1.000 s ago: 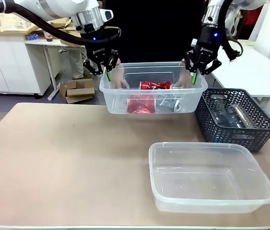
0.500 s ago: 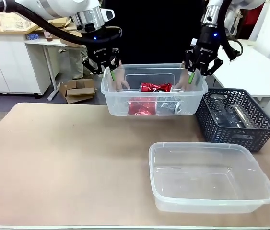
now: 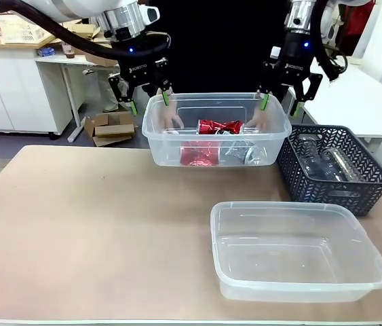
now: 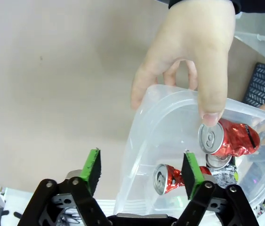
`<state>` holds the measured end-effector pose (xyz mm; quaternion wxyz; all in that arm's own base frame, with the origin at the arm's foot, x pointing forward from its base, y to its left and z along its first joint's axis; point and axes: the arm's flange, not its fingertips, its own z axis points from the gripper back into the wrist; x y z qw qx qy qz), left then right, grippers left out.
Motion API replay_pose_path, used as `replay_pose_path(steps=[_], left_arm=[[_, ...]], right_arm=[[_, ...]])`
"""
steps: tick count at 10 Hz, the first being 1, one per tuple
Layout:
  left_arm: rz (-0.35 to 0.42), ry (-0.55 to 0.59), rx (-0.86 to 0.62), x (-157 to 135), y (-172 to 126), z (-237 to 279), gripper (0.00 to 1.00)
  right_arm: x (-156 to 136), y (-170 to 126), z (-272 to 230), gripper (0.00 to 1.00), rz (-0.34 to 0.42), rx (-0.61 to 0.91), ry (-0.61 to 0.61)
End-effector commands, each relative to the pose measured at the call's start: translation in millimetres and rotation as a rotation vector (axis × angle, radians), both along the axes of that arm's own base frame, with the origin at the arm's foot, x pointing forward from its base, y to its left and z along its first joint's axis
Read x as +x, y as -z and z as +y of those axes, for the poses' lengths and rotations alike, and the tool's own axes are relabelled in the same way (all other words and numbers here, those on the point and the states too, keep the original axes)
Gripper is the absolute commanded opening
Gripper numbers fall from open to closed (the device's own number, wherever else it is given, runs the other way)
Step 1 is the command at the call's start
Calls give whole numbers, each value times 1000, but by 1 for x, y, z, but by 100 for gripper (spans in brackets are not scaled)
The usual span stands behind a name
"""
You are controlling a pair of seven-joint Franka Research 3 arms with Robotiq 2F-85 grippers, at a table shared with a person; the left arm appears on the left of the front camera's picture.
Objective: Sort the waste into each basket.
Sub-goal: Release the Organizing box you were holding.
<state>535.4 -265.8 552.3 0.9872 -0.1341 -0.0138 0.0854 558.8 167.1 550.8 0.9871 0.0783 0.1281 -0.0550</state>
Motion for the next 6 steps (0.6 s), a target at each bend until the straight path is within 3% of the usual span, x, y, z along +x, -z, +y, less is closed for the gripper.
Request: replay_pose_path(steps=[1,3,5,6], left_arm=[[-11,12,-22,-7,3,9,100],[0,0,0,0,0,1,100],[-2,3,-1,0,-1,0,98],[24,154,49,1,-14,-8,100]], right_arm=[[-11,8,-6,100,-60,-15,-28],[-1,1,-1,100,-13,-4,0],[-1,1,-1,100,-13,-4,0],[-3,2,-1,96,-18,-4,-5]])
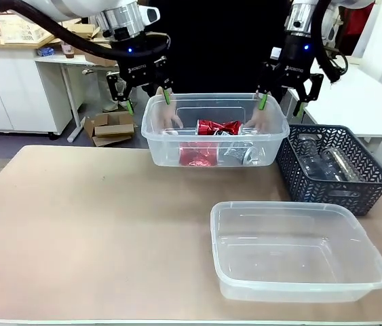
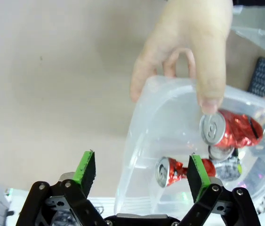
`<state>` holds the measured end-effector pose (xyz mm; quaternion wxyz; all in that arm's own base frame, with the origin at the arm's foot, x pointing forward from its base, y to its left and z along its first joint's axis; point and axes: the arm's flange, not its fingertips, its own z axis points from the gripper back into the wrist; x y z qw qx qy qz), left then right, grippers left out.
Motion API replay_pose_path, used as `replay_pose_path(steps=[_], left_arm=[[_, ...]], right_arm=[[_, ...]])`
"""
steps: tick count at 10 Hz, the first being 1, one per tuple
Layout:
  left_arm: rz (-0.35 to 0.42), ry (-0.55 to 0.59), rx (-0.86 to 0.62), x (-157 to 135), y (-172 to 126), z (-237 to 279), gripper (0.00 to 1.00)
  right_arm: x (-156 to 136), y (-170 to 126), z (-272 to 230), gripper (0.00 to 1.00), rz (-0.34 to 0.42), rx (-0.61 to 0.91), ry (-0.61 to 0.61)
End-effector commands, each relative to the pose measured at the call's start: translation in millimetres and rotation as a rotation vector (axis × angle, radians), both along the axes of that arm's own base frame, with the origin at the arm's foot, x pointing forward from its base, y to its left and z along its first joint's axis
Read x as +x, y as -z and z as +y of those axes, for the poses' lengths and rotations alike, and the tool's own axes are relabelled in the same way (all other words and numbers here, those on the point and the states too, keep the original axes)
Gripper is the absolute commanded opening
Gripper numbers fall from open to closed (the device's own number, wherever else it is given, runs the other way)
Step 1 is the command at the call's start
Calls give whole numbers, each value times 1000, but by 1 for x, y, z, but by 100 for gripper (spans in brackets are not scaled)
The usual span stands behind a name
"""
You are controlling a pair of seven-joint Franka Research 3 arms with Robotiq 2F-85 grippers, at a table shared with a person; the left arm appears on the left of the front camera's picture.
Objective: Sort the waste into each basket.
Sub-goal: Release the Organizing box you were holding.
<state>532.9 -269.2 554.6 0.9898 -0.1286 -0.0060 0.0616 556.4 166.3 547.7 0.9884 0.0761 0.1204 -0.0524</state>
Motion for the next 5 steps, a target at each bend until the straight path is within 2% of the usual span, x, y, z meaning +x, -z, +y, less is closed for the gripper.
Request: replay_pose_path(steps=[1,2,3,4,5], left_arm=[[-16,132,-60,-1,-45,3,100],[-61,161,-169,-25,-86,34,100],[-42,251,-314,-56,-103,67,100],[-27,242,-367,-81,-102,93,100],[-11,259,-451,-105,-99,113,100]], right_arm=[[-22,-33,1,100,-82,19,-37],[-71,-71,-6,100,-153,58,-58],[-118,-89,-14,100,-146,153,-84],[-155,-91,-23,100,-152,247,-82],[-188,-87,-38,100,-169,427,-105]])
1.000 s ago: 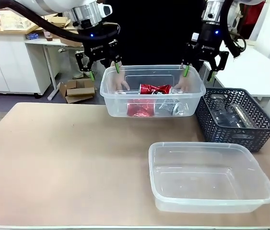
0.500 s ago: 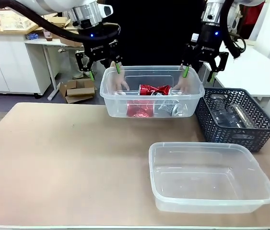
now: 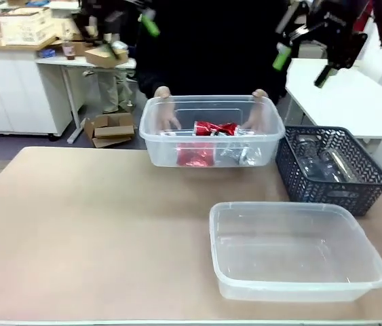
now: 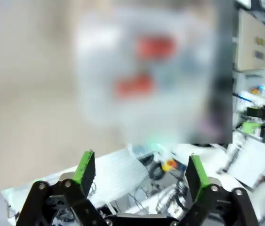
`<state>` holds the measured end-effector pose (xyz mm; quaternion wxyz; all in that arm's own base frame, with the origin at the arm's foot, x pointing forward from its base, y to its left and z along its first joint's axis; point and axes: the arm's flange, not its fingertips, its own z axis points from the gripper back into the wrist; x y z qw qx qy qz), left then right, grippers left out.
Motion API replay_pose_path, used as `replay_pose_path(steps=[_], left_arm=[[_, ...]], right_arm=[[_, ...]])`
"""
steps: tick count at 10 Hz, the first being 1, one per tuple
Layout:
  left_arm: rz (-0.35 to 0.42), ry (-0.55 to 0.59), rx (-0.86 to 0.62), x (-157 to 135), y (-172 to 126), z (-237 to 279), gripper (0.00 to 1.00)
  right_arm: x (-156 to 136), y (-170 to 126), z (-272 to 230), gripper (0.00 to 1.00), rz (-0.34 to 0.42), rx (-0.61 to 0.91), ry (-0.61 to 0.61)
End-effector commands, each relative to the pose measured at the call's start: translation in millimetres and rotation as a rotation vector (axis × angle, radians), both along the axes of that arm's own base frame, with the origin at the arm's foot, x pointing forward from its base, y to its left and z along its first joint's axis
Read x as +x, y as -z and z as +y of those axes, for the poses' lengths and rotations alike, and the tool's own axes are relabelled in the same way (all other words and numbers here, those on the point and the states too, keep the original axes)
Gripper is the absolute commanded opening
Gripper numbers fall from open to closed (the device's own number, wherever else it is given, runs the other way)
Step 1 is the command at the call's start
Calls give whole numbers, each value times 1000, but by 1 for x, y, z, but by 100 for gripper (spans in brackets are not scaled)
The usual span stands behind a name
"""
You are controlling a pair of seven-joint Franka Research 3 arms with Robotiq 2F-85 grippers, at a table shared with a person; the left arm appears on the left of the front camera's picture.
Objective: Sort the waste into each basket.
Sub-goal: Release the Organizing box you were holding.
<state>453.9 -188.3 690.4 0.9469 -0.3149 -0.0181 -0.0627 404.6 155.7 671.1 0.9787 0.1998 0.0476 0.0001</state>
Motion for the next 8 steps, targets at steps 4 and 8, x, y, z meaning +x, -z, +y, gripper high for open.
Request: replay_pose_path(steps=[4,8], left_arm=[[118,24,-210,-74,78,72,100],[78,8,-252,-64,39,82,100]], right_arm=[[-97,76,-80,100,-194,536,118],[-94,31,-71,100,-152,457,82]])
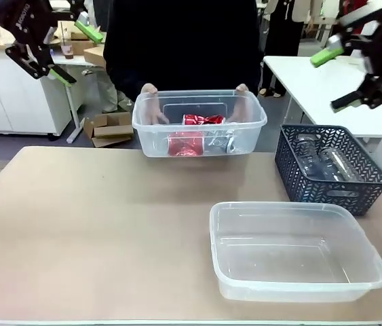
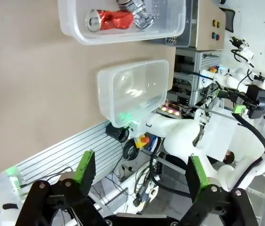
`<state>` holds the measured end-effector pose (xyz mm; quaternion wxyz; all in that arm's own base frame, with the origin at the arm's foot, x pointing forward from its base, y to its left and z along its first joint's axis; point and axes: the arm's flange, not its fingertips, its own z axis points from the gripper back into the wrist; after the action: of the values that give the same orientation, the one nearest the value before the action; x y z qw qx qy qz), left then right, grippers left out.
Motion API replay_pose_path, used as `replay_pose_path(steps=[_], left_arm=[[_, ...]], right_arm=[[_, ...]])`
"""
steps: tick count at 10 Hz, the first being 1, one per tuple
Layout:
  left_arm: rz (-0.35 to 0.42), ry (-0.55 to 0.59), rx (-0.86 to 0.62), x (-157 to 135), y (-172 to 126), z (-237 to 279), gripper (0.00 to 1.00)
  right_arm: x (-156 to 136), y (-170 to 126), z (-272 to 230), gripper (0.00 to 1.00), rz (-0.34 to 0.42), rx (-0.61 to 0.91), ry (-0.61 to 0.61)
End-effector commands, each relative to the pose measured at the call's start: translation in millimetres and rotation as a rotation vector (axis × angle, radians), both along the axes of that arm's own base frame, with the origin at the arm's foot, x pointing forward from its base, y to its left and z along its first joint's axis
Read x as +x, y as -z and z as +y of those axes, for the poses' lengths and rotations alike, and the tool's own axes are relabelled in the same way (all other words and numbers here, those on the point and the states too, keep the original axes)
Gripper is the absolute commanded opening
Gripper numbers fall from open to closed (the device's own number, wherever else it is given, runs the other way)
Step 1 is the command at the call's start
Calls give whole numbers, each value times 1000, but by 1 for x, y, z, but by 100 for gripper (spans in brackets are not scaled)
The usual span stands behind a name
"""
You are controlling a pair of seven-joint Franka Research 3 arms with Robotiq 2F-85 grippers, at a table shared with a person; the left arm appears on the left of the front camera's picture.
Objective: Sort the waste into each basket.
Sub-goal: Release the Organizing box you were holding, then pick up the Organizing box on the right side of the table and lift it.
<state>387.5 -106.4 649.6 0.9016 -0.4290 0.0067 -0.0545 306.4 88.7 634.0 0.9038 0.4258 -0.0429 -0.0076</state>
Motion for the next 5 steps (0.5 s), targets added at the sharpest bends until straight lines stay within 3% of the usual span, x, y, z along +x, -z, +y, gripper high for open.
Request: replay_pose_path(steps=[1,5], left_arm=[[13,-1,-9,2,-2,0,100],[13,-1,-9,2,-2,0,100]], right_arm=[[4,-6,-4,100,19,-18,6],[4,-6,-4,100,19,-18,6]])
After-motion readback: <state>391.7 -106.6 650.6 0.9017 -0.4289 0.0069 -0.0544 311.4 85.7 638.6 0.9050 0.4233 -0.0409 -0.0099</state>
